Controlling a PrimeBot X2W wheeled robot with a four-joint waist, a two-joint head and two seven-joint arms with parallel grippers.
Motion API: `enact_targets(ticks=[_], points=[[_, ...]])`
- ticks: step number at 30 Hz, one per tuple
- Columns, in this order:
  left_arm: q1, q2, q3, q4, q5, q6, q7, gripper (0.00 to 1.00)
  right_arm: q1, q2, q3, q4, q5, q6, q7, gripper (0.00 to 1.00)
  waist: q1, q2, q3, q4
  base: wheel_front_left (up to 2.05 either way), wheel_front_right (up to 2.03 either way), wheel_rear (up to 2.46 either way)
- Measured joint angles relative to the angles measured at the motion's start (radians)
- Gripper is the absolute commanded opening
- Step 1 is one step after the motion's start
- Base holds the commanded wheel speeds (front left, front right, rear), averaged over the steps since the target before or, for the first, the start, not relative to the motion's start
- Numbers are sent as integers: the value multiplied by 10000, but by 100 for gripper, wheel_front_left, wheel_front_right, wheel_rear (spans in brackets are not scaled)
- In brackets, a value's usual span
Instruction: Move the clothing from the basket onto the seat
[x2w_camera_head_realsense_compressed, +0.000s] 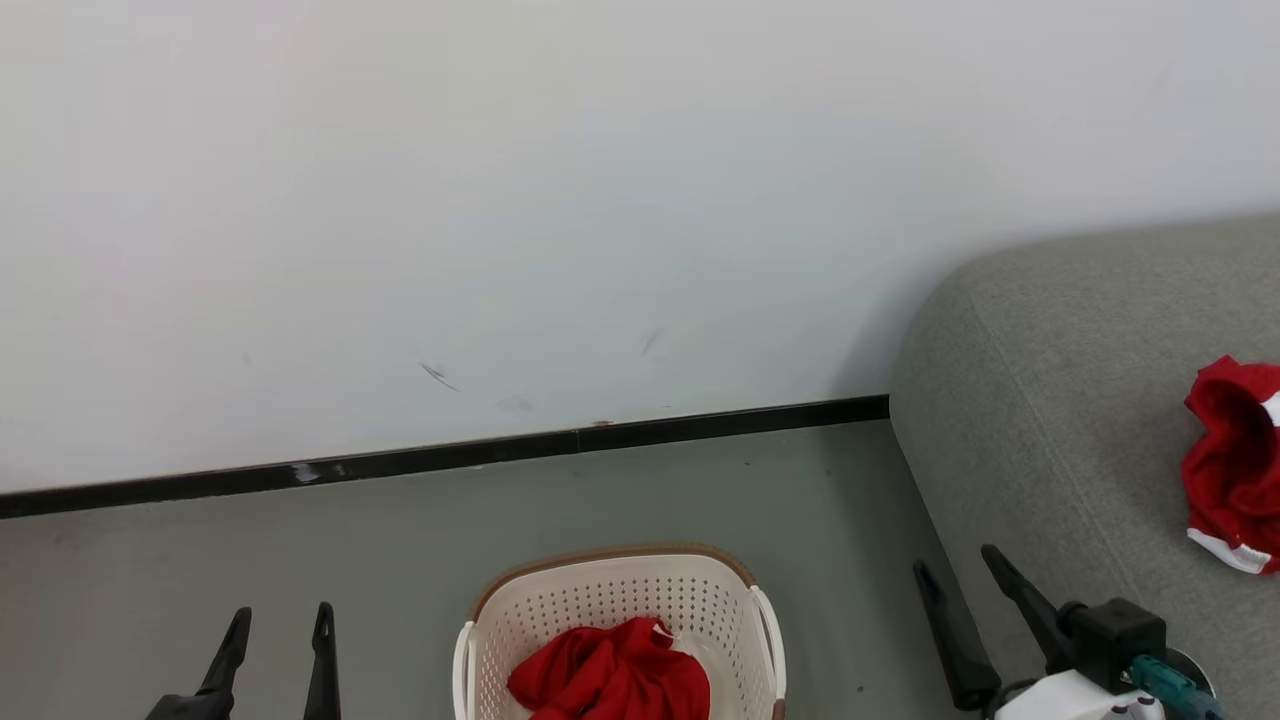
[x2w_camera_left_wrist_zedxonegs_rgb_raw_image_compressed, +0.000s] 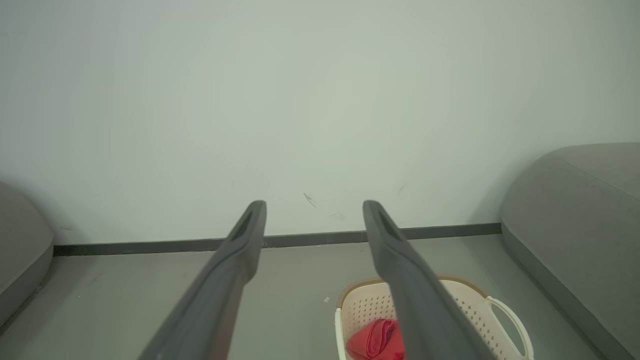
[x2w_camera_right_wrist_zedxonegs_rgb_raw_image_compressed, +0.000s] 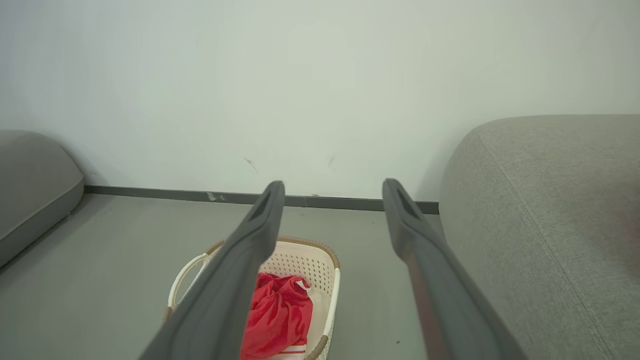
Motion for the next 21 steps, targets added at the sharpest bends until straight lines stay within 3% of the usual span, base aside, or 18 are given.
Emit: enact_targets(ticks=[21], points=[[226,-198,190,-274,-362,0,-12,100,874,226,-107,-838,-491,-2,36,100,0,0,-25,44,0,0,0]])
